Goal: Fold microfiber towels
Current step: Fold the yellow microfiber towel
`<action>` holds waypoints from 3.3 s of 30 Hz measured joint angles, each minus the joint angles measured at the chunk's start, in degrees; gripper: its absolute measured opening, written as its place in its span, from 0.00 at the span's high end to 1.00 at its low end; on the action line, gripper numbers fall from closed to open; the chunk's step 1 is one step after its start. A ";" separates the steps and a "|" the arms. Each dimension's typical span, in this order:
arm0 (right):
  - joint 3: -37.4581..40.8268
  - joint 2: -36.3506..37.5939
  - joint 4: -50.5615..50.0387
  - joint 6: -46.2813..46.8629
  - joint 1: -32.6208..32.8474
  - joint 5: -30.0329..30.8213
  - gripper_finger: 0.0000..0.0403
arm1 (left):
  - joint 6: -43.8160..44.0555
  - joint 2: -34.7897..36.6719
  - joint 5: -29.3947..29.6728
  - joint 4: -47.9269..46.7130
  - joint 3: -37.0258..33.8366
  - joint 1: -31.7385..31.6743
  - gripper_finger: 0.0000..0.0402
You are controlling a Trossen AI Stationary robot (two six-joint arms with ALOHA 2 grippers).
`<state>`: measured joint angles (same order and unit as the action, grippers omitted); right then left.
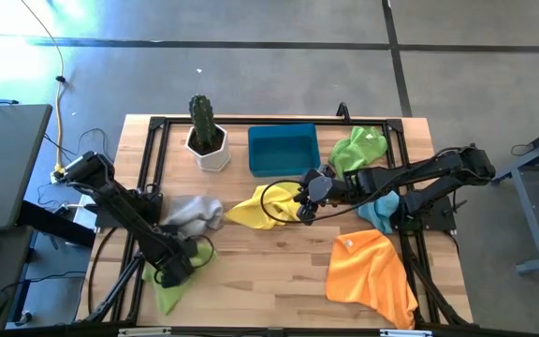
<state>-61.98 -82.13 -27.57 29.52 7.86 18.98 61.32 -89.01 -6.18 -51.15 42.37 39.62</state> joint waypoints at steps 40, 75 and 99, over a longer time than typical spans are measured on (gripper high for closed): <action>0.07 -4.22 -1.14 24.94 -0.10 1.96 0.67 | -1.55 0.13 25.56 -14.34 21.11 -13.86 0.63; 0.07 -20.99 5.37 39.00 -3.72 -6.08 0.67 | -8.00 0.15 24.37 1.72 21.16 -21.73 0.63; 0.02 -20.96 1.69 30.90 -3.69 -7.87 0.99 | -7.98 0.15 29.08 1.75 21.16 -21.73 0.63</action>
<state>-61.95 -103.09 -25.89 60.42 4.16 11.11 53.34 -88.86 22.90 -49.41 63.53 17.89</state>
